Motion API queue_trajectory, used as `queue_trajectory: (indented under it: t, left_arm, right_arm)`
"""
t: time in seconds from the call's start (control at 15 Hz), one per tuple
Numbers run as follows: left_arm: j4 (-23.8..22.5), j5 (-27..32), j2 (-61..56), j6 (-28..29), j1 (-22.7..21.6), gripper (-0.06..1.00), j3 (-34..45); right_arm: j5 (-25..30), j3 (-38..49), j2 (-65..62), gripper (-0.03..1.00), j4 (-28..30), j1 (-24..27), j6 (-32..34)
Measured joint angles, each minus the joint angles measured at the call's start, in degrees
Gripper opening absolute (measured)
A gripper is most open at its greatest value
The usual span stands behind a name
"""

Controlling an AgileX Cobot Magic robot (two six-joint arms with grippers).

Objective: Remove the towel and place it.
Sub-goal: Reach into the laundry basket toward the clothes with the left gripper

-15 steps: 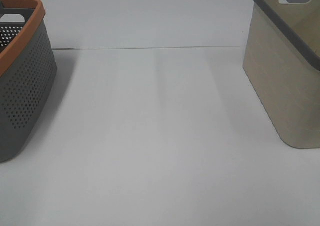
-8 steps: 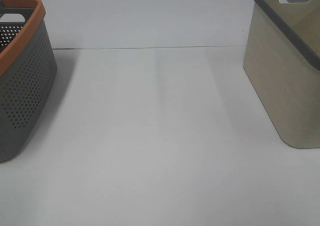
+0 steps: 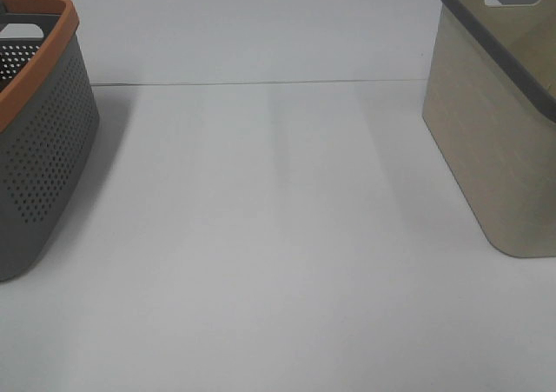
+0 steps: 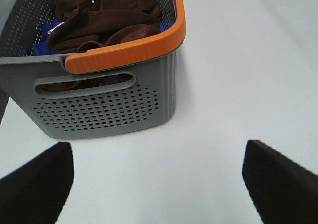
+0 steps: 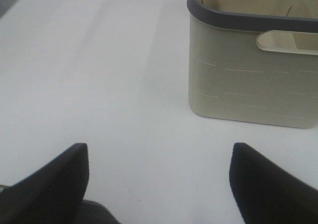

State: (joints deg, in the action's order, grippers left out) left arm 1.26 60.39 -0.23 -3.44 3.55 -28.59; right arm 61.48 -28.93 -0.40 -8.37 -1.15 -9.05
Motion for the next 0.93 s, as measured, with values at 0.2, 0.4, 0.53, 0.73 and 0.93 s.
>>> queue_trajectory:
  t: [0.2,0.4,0.53,0.73,0.93]
  left_arm:
    - [0.00,0.00,0.00,0.00,0.00,0.87,0.00]
    - [0.00,0.00,0.00,0.00,0.00,0.87,0.00]
    - [0.00,0.00,0.00,0.00,0.00,0.87,0.00]
    - [0.00,0.00,0.00,0.00,0.00,0.87,0.00]
    - [0.00,0.00,0.00,0.00,0.00,0.87,0.00]
  right_arm:
    - [0.00,0.00,0.00,0.74,0.00,0.00,0.00]
    - [0.00,0.00,0.00,0.74,0.00,0.00,0.00]
    - [0.00,0.00,0.00,0.74,0.00,0.00,0.00]
    - [0.00,0.00,0.00,0.74,0.00,0.00,0.00]
    - [0.00,0.00,0.00,0.74,0.00,0.00,0.00]
